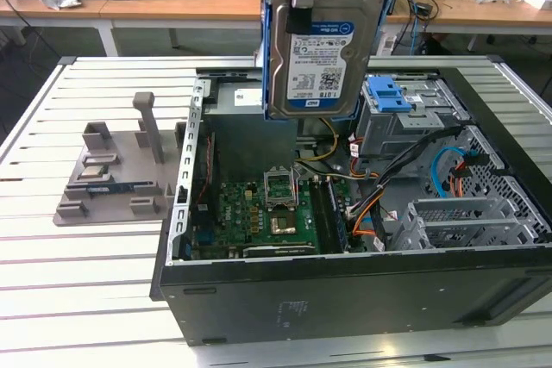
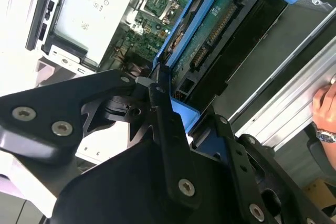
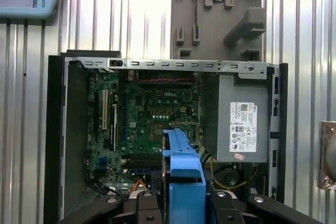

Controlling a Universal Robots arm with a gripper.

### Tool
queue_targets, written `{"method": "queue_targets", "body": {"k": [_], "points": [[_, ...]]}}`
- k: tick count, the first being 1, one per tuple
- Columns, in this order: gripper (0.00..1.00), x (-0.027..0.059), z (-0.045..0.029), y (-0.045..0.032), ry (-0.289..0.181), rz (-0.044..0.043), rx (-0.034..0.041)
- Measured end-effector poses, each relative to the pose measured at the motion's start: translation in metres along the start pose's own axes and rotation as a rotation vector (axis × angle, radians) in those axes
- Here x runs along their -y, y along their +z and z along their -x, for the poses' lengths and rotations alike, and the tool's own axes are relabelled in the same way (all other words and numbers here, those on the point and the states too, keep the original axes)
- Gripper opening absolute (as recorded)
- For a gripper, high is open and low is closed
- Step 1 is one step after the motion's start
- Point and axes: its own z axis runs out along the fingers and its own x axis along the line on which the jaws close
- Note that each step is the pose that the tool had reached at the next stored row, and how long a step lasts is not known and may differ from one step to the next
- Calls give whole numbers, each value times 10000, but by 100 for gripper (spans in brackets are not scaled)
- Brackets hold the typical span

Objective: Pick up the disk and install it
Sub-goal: 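Pick up the disk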

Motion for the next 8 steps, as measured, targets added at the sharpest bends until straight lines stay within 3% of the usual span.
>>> {"method": "queue_targets", "body": {"k": [8], "points": [[37,31,-149,9,0,2,0]]}}
